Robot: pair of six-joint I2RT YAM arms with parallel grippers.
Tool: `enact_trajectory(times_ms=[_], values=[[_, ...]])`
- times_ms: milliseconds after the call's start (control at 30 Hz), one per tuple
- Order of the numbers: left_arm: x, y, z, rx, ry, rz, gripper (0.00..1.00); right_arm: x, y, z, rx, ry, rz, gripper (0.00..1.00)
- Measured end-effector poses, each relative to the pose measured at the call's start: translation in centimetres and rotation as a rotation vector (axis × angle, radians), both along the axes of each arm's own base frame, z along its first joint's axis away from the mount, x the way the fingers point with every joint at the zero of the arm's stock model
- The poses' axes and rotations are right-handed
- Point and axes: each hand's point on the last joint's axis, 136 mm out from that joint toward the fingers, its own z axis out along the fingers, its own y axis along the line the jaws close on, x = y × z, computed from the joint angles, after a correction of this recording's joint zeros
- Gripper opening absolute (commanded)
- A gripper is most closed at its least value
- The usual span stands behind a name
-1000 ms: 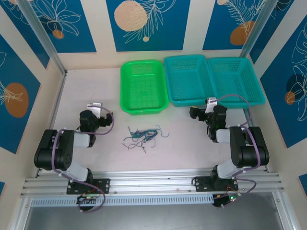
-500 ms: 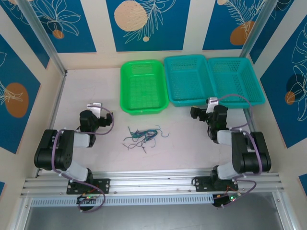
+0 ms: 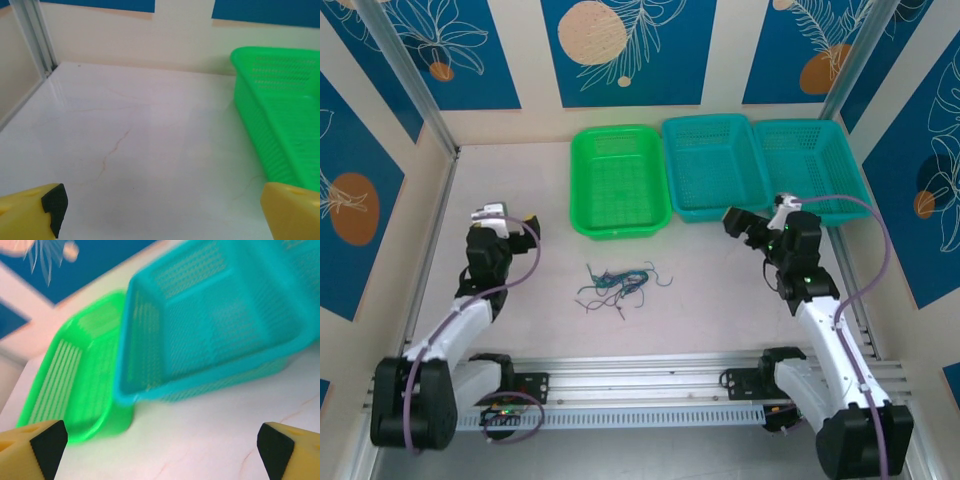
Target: Untangle the cables
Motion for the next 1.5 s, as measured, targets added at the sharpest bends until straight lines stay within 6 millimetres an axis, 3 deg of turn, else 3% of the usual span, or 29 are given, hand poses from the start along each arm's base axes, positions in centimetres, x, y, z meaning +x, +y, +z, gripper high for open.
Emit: enact_trajectory(times_ms=[133,267,367,500,667,933,1033,1100,1200,1400,1500], values=[[-1.5,-3.7,1.6,-0.117,0.073,-0.099,0.89,-2.5,7.9,-1.0,-0.008,0.159,0.276,0.99],[-4.5,-10.8,1.2,-0.207,0.210,-0.305,0.75,-5.4,14.2,-2.7,-0.065,0.278,0.500,0.99],[-7.8,-15.1,-0.8,-0.243,0.351,-0.428,0.65,-6.2,16.5,-4.5,-0.099,0.350,0.568,0.99],[-12.2,-18.7,-4.0,-0.246,0.535,-0.518,0.59,-6.5,17.6,-7.5,-0.137,0.439,0.595,0.99],[-15.6,-20.2,-6.6,-0.210,0.662,-0.521,0.54,-7.0,18.4,-9.4,-0.159,0.494,0.620,0.99],[-16.4,-18.5,-11.8,-0.146,0.765,-0.419,0.42,-7.3,21.9,-10.5,-0.168,0.523,0.705,0.99],[-16.0,-19.1,-12.4,-0.152,0.769,-0.416,0.22,-7.3,23.6,-11.5,-0.179,0.539,0.734,0.99],[-15.6,-19.5,-12.5,-0.165,0.756,-0.418,0.02,-7.2,24.6,-12.5,-0.193,0.551,0.739,0.98],[-15.3,-19.7,-12.5,-0.182,0.729,-0.421,0.00,-6.7,25.6,-13.9,-0.234,0.554,0.732,0.83],[-15.0,-18.7,-11.0,-0.202,0.655,-0.402,0.00,-5.7,26.3,-16.4,-0.304,0.569,0.667,0.19],[-14.5,-17.3,-9.3,-0.222,0.595,-0.362,0.00,-4.9,25.7,-16.5,-0.317,0.549,0.610,0.00]])
